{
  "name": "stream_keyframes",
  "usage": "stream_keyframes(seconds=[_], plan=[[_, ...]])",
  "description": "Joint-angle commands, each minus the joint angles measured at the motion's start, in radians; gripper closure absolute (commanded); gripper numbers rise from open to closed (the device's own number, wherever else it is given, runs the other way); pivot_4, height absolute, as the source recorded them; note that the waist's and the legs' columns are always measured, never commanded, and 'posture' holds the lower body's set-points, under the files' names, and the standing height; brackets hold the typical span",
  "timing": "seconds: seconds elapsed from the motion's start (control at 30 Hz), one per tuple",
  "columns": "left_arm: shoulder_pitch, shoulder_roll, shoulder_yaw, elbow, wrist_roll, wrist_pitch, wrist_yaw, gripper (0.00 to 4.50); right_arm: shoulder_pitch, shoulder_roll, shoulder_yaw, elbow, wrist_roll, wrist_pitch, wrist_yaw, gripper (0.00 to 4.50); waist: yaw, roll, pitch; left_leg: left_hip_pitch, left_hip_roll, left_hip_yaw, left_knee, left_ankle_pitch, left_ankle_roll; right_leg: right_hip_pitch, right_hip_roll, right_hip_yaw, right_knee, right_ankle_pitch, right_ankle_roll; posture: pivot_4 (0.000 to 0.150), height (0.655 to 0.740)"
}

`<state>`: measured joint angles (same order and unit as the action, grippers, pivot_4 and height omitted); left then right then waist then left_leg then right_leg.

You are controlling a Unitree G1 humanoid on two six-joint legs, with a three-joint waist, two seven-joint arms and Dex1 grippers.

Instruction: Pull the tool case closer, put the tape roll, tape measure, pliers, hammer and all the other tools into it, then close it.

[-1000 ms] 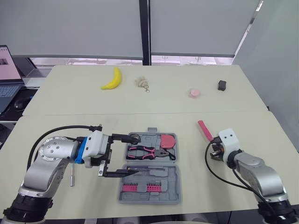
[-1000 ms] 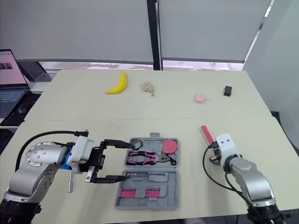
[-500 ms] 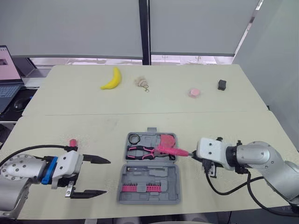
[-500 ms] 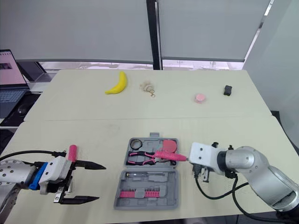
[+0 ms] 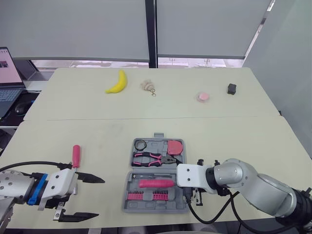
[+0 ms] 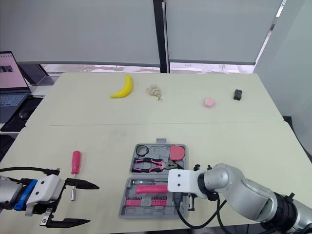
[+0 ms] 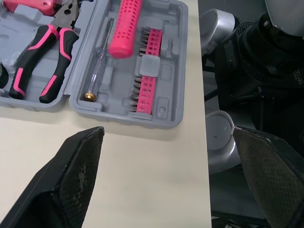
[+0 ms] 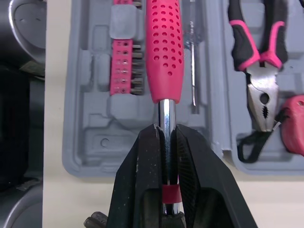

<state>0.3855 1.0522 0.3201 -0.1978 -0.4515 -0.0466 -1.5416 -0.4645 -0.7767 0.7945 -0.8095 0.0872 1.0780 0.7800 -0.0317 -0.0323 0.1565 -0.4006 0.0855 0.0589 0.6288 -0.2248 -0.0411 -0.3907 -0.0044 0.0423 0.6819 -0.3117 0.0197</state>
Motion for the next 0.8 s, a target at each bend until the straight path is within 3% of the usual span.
stream_keyframes(seconds=[0.03, 0.8], plan=[[0.008, 0.018, 0.026, -0.017, 0.008, 0.001, -0.006, 0.0, -0.052, 0.036, 0.05, 0.0, -0.031, 0.003, -0.016, 4.3, 0.0, 0.0, 0.0, 0.0, 0.0, 0.0, 0.0, 0.0, 0.0, 0.0, 0.0, 0.0, 0.0, 0.0, 0.0, 0.15, 0.74], [0.009, 0.007, 0.006, -0.012, 0.027, -0.022, -0.009, 0.0, -0.132, 0.236, 0.171, 0.24, -0.1, -0.043, -0.056, 4.3, 0.0, -0.001, 0.0, -0.001, 0.001, 0.0, 0.0, 0.0, 0.0, -0.001, 0.001, -0.001, 0.001, 0.0, -0.001, 0.15, 0.74]])
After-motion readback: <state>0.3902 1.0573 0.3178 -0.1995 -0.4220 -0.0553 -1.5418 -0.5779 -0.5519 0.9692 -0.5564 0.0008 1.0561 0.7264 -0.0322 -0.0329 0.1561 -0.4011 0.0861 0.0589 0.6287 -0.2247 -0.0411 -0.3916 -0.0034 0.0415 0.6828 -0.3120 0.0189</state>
